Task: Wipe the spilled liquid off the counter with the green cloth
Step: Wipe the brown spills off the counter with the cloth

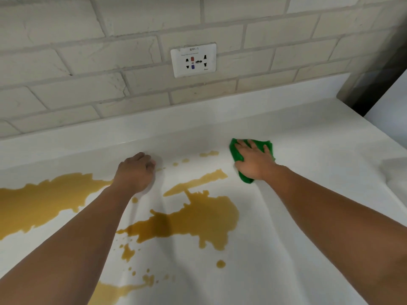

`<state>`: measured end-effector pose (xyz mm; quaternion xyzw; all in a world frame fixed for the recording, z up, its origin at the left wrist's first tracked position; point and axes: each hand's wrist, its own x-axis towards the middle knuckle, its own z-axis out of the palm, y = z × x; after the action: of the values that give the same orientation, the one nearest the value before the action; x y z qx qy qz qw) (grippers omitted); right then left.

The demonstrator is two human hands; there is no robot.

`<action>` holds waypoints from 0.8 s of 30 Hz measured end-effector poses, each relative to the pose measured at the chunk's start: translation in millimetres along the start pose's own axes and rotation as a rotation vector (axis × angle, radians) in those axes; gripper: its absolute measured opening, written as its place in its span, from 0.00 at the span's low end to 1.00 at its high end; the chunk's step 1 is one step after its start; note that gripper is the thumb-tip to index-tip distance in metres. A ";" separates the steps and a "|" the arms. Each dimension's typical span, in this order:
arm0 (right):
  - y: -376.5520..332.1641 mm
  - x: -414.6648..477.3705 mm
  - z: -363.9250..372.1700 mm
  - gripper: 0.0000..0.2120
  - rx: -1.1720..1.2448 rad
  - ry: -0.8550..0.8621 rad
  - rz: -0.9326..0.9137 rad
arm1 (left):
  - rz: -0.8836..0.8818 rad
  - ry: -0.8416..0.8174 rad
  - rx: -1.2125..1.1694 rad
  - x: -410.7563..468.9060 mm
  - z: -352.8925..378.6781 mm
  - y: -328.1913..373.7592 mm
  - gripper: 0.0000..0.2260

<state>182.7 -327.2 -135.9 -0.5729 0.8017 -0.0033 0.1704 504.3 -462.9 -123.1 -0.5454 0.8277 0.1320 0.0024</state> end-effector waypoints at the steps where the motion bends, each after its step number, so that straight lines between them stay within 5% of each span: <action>1: -14.7 5.4 0.3 0.36 -0.004 -0.006 -0.031 | -0.003 -0.009 0.008 0.3 -1.3 0.4 0.19; 6: -65.6 -7.2 12.4 0.34 -0.022 -0.054 -0.275 | 0.022 -0.070 0.095 -2.3 4.1 -5.7 0.23; 10: -41.7 -40.3 25.3 0.35 -0.014 -0.046 -0.416 | 0.017 -0.050 0.099 -9.0 11.7 -7.5 0.27; 19: -21.9 -37.6 19.4 0.35 0.011 0.022 -0.103 | 0.127 0.183 -0.067 -50.3 5.1 25.7 0.23; 24: -57.7 -66.2 33.1 0.38 0.043 -0.029 -0.253 | 0.166 0.172 -0.238 -83.1 16.5 68.4 0.21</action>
<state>263.6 -279.9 -137.7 -0.6657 0.7202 -0.0336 0.1924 473.8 -358.9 -112.0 -0.4809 0.8456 0.1815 -0.1439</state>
